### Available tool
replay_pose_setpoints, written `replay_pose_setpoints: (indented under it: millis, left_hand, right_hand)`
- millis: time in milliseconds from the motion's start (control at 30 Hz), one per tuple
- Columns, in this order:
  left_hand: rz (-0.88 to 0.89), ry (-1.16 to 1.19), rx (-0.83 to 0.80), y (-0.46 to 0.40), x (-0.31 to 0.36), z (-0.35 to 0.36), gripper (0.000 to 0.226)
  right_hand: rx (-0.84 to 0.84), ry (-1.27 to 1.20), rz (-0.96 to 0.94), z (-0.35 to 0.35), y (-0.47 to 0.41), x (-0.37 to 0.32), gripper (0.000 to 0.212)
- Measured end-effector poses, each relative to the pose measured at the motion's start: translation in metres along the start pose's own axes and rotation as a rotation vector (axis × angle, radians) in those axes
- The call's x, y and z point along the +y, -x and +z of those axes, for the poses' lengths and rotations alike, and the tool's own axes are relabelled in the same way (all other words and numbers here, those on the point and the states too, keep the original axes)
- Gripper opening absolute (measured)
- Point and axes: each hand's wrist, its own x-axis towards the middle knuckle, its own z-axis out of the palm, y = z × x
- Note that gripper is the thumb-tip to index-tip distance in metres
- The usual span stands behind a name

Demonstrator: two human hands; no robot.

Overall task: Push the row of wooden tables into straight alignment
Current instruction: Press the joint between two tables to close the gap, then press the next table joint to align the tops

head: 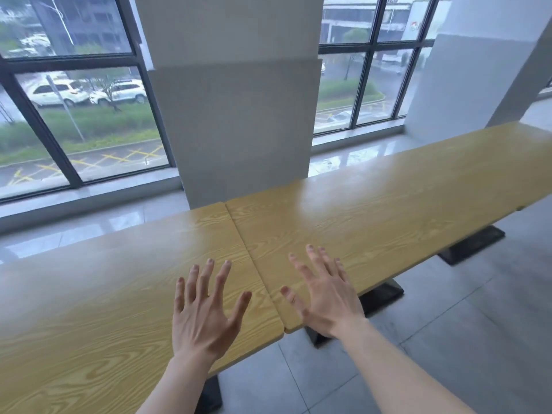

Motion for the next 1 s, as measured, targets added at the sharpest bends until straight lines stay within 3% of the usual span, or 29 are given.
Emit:
replay_pose_setpoints:
  millis: [167,533,733,1000]
  left_hand:
    - [0.117,-0.011,-0.02,-0.034,0.115,-0.009,0.088]
    - [0.337,0.045,-0.031,-0.109,0.433,0.032,0.085]
    - [0.485,0.074,-0.037,-0.166,0.592,0.079,0.085]
    - [0.599,0.173,-0.069,-0.262,0.794,0.184,0.085]
  right_hand:
    - [0.055,-0.012,0.091,-0.066,0.02,0.09,0.079]
    - [0.126,-0.009,0.287,-0.207,0.074,0.375,0.083]
    - [0.186,-0.006,0.431,-0.25,0.092,0.518,0.092]
    - [0.244,0.04,0.574,-0.291,0.069,0.729,0.091]
